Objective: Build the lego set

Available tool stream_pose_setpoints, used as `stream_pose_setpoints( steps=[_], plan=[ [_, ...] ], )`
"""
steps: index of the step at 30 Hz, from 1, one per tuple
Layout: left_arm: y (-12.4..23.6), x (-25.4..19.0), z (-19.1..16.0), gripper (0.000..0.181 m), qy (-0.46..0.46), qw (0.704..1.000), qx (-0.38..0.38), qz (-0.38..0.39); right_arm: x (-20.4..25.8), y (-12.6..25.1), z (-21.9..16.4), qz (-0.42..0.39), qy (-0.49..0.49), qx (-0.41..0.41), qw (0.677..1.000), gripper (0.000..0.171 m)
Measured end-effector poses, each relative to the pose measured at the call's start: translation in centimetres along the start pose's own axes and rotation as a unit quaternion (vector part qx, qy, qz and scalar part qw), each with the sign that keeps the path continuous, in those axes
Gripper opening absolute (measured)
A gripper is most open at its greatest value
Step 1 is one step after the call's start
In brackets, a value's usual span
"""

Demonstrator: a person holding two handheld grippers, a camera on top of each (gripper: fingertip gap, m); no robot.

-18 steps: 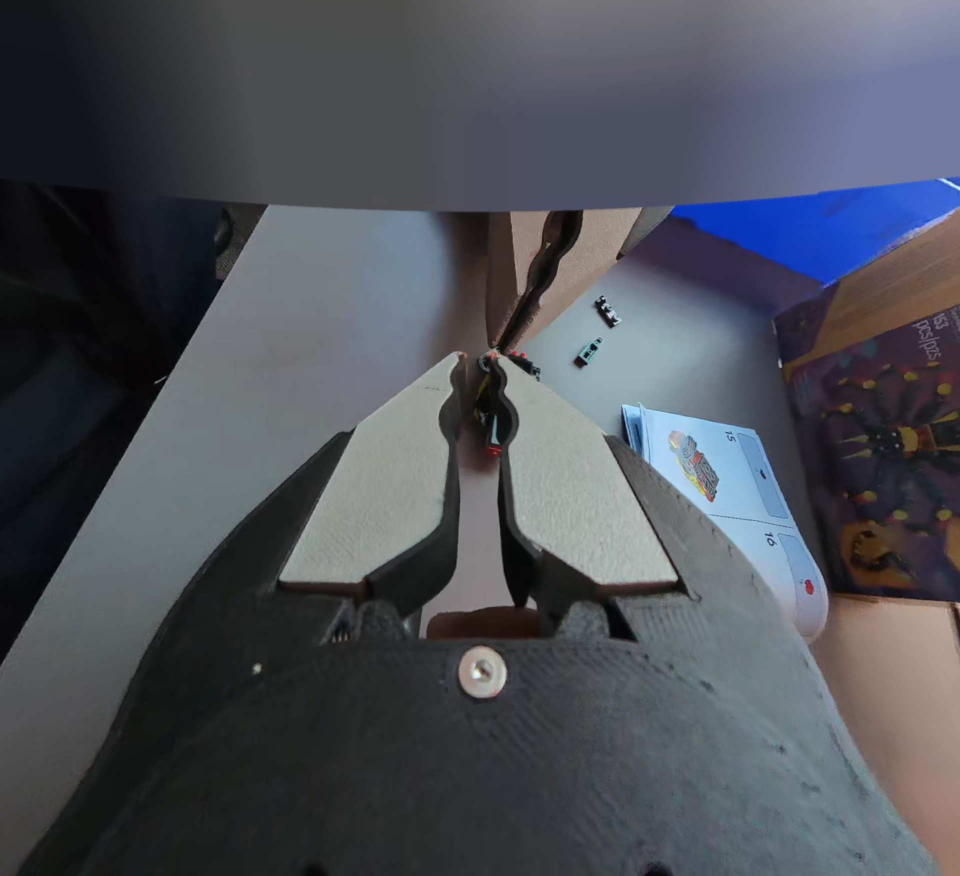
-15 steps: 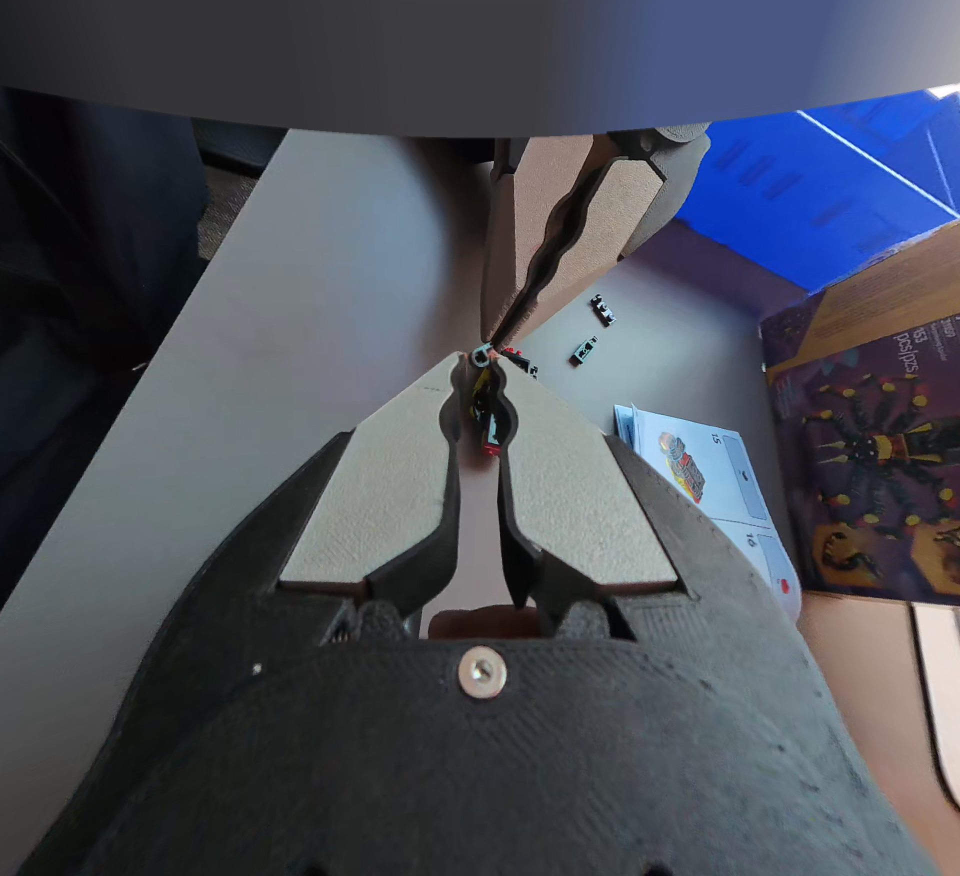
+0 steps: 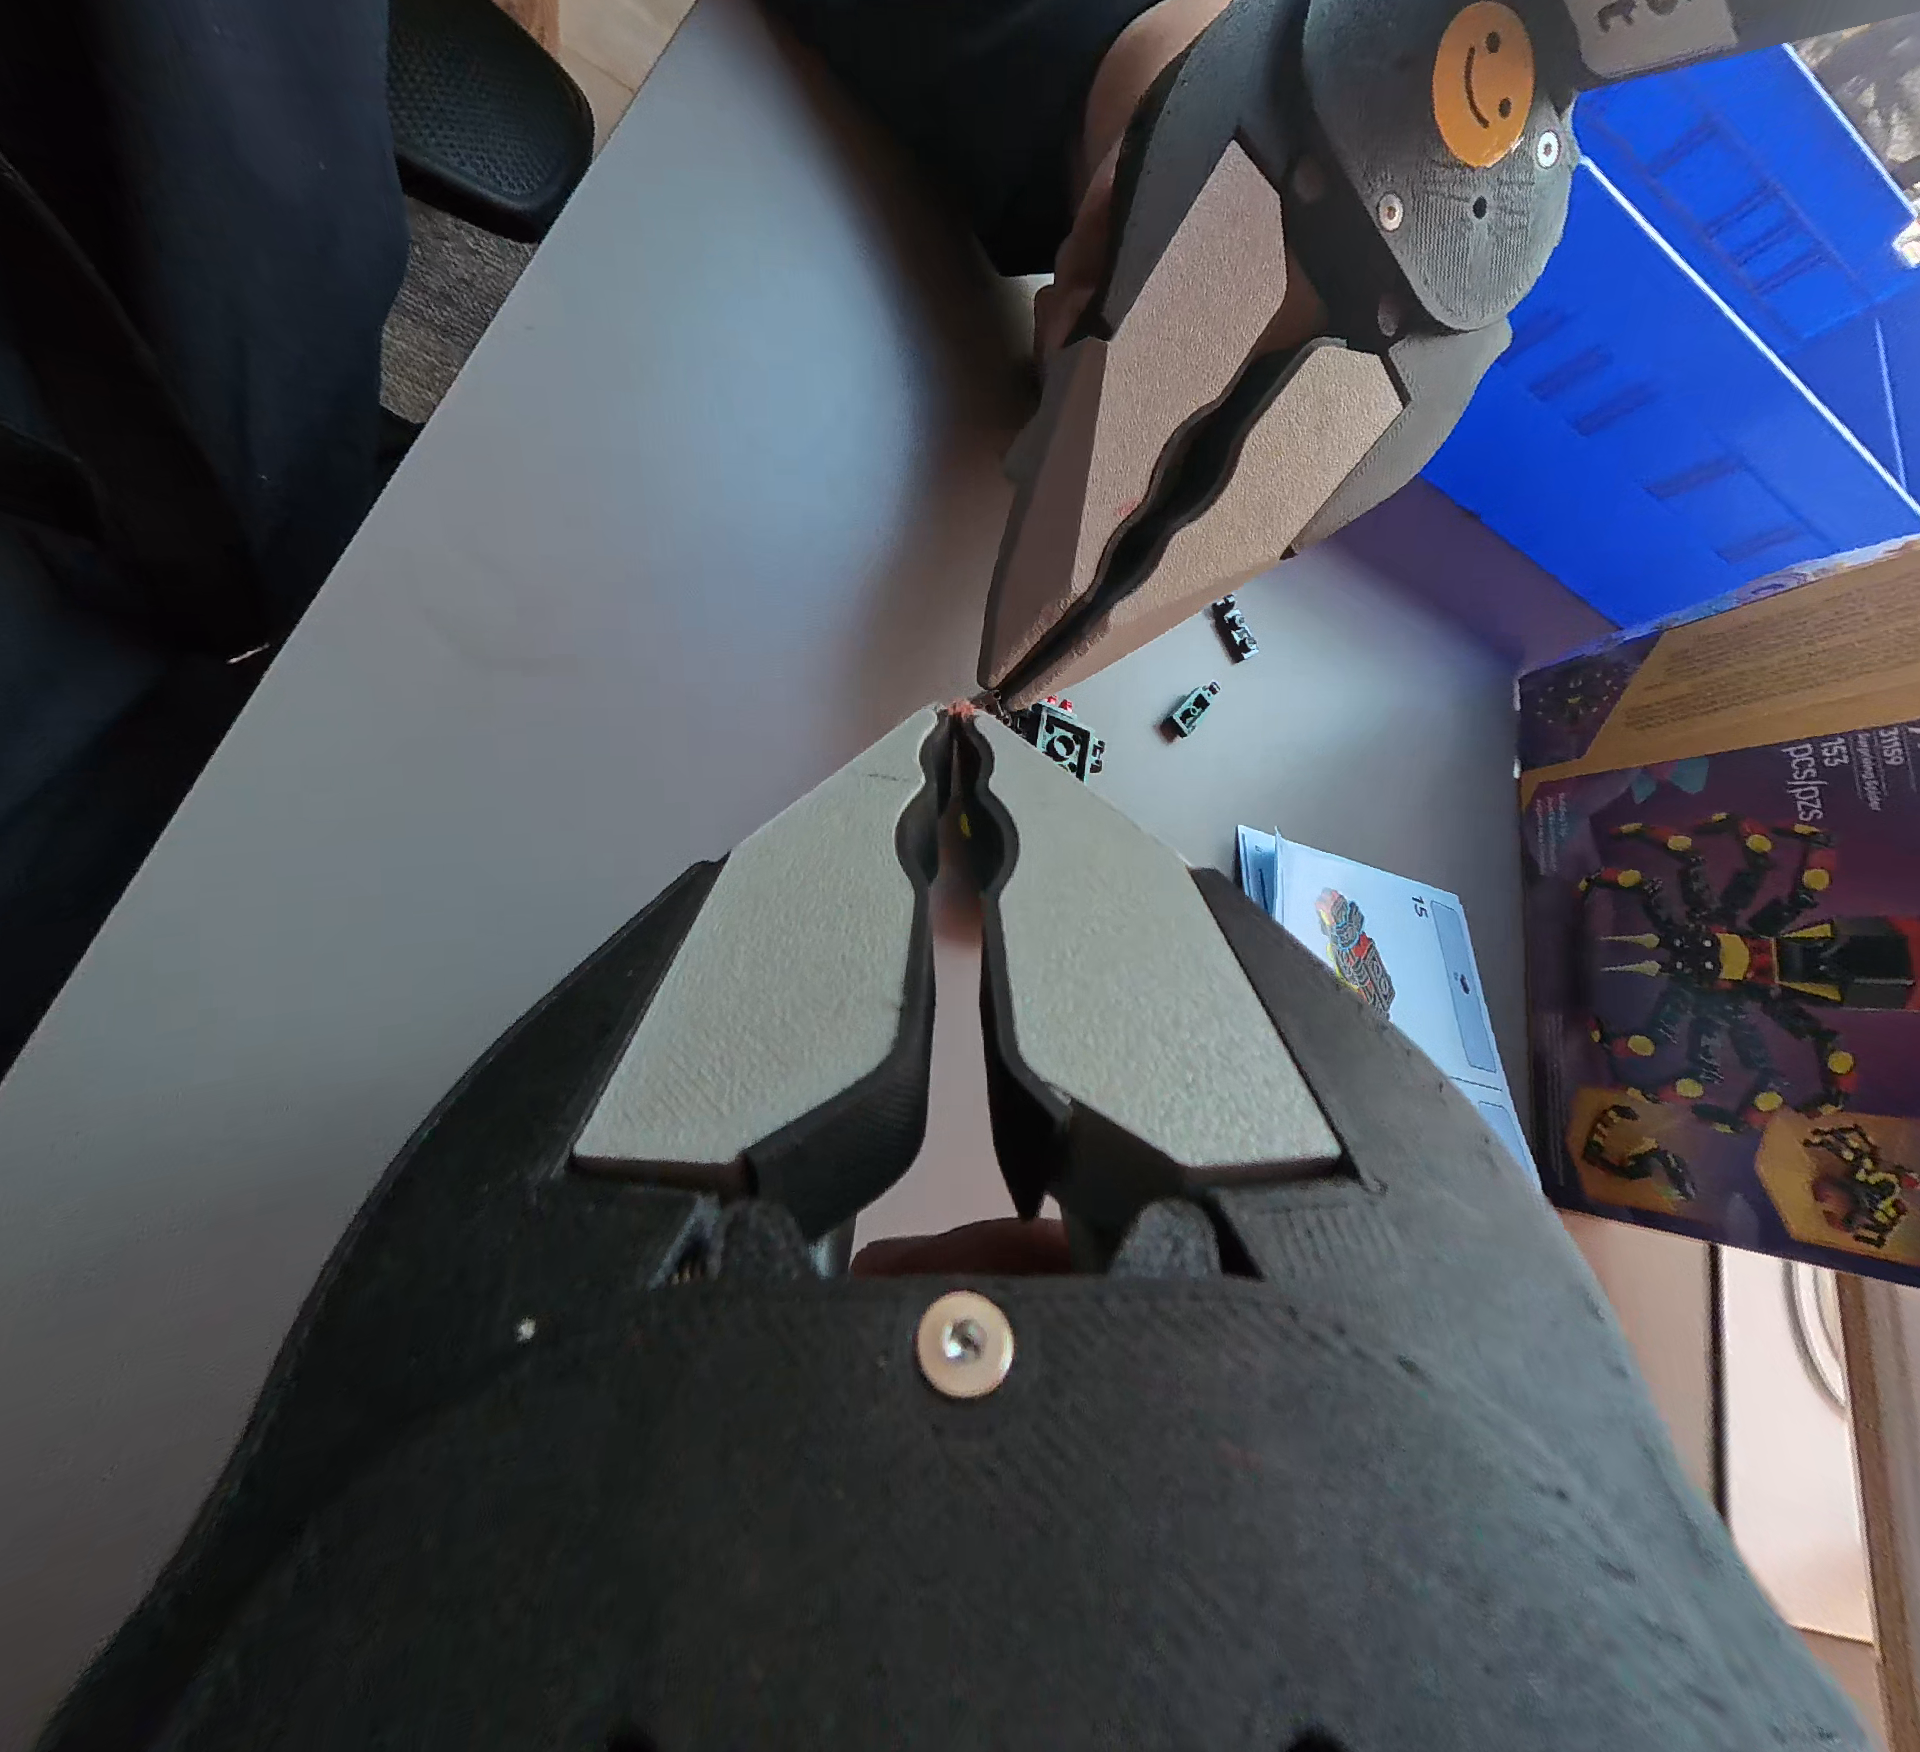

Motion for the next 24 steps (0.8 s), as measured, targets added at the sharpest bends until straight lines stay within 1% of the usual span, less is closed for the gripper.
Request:
stream_pose_setpoints(
  steps=[8, 16, 24],
  plan=[
    [0.14, 0.47, -0.10, 0.000, 0.037, 0.999, -0.003, -0.012, 0.15, -0.16, 0.02, -0.014, 0.018, 0.014, 1.000, 0.001],
    [0.11, 0.47, -0.13, 0.000, 0.049, 0.999, -0.003, -0.024, 0.10, -0.31, -0.02, -0.027, 0.026, 0.023, 0.999, 0.000],
    [0.11, 0.66, -0.17, 0.000, 0.057, 0.998, -0.002, -0.019, 0.16, -0.40, 0.19, -0.037, 0.037, 0.026, 0.998, 0.000]
  ],
)
Point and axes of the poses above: each gripper's, where its closed fingertips meet, y back along the fingers, z out of its top, x = y × z across the jaws, the point moved 7 cm from there along y, back along the fingers, and after that the axes turned 7 degrees about x, right-handed, at the moved point
